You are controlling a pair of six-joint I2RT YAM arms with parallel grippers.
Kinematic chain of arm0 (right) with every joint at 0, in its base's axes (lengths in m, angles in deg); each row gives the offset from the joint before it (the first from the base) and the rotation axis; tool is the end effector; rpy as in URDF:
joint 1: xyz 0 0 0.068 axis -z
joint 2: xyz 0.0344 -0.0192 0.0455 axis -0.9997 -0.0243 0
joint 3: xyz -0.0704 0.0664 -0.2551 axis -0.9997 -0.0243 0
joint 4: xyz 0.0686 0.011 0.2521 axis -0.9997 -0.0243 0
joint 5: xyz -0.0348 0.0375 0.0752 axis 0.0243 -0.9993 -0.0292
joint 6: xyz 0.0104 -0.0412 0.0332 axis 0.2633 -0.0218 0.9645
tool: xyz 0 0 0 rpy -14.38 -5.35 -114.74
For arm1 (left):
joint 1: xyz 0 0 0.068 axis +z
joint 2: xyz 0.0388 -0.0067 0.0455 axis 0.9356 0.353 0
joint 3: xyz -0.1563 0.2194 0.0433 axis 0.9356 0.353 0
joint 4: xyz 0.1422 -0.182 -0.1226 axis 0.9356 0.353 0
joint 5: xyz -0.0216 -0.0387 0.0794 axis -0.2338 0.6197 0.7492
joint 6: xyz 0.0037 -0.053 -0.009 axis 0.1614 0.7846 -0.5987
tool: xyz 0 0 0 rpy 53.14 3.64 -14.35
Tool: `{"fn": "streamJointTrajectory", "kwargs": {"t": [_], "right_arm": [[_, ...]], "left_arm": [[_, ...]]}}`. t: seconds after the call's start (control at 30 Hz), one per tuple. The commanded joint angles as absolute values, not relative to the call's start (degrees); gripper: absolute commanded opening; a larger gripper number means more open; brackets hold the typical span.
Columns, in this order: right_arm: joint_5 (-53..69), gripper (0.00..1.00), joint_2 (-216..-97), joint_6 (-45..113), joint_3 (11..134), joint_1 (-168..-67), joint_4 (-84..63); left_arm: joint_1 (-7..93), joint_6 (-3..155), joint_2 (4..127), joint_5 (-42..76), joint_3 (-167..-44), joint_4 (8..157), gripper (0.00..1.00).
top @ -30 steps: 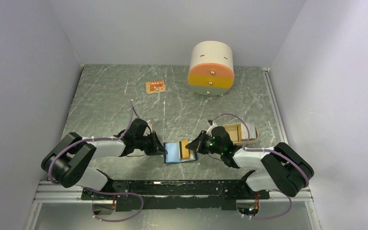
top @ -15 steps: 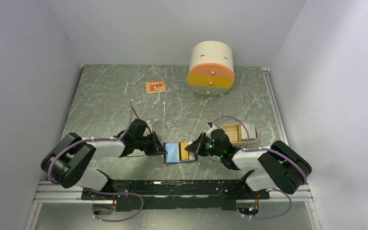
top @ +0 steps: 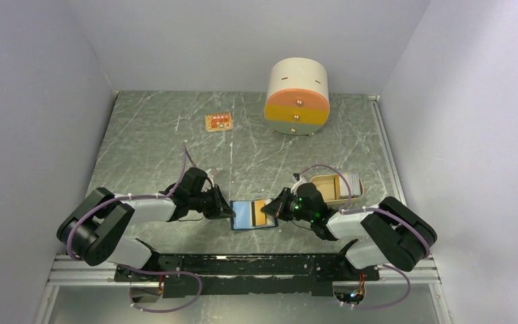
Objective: Put the credit cards into the card holder
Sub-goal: Insert the credit card into the card holder.
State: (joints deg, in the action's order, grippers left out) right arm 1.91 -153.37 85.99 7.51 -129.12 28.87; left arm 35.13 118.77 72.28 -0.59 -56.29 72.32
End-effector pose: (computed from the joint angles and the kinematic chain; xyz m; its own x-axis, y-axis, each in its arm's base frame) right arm 0.1551 0.1436 0.1165 -0.8614 0.3606 -0.3577 -0.0928 0.5807 0.8088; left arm 0.1838 -0.1436 0.1189 -0.9636 -0.2253 -0.1436 -0.0462 0.6698 -0.7411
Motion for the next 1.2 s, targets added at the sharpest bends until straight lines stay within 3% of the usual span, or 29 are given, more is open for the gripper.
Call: {"fn": "streamJointTrajectory", "kwargs": {"t": [0.0,0.3,0.83,1.0,1.17], "right_arm": [[1.67,0.07,-155.74,85.45,7.46,-129.59,30.43],[3.84,0.22,-155.16,85.36,8.8,-130.36,25.24],[11.45,0.28,-155.87,86.74,15.62,-135.48,9.46],[11.88,0.36,-156.54,87.81,16.08,-136.19,7.97],[15.95,0.42,-153.72,84.09,20.2,-136.28,-2.81]], "left_arm": [[35.45,118.82,71.54,-0.17,-55.58,71.44,0.12],[35.4,118.78,71.46,-0.15,-55.89,71.63,0.12],[35.45,119.14,70.45,-0.74,-55.79,71.57,0.12],[35.43,118.79,70.72,-0.9,-56.28,71.98,0.12],[35.42,118.59,70.64,-0.81,-56.54,72.27,0.12]]}}
